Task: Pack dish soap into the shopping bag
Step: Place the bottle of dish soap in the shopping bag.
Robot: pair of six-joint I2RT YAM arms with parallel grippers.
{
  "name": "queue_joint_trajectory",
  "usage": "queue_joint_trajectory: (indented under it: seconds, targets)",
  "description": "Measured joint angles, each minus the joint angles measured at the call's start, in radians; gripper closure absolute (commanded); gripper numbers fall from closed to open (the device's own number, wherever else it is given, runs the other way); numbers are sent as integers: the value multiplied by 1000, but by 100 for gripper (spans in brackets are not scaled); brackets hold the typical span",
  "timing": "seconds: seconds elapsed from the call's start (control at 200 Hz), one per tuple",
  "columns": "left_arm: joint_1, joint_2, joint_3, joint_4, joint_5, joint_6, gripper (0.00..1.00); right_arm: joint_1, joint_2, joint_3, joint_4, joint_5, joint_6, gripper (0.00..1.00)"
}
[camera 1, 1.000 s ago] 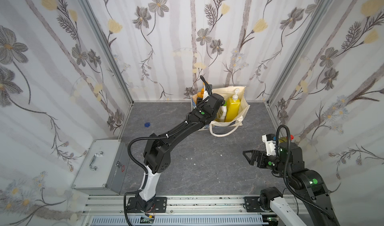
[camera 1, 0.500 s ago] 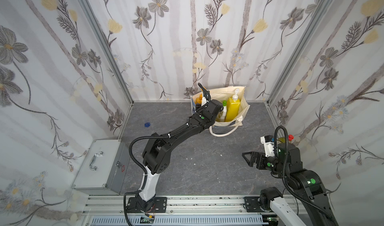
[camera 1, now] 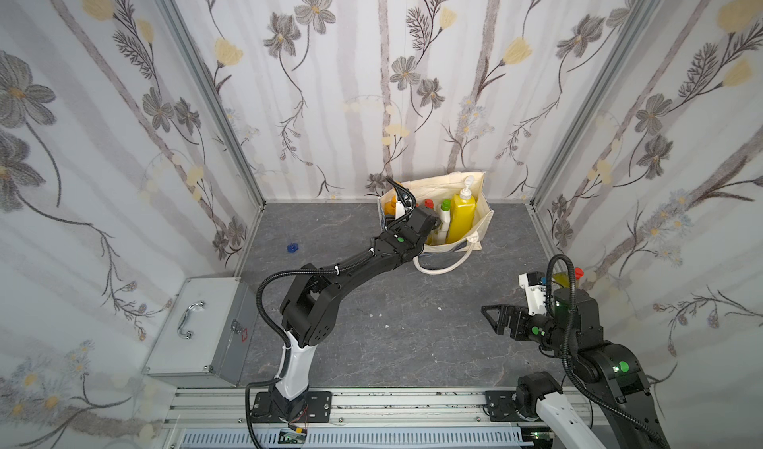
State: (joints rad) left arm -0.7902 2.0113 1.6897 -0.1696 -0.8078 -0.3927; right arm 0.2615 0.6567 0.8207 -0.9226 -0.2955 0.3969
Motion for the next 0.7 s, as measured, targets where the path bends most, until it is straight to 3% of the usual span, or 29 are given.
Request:
queue_joint_trajectory:
  seconds: [0.699]
  targets:
    - [3, 0, 49, -51, 48, -6, 29, 0, -9, -11, 0, -3, 2, 0]
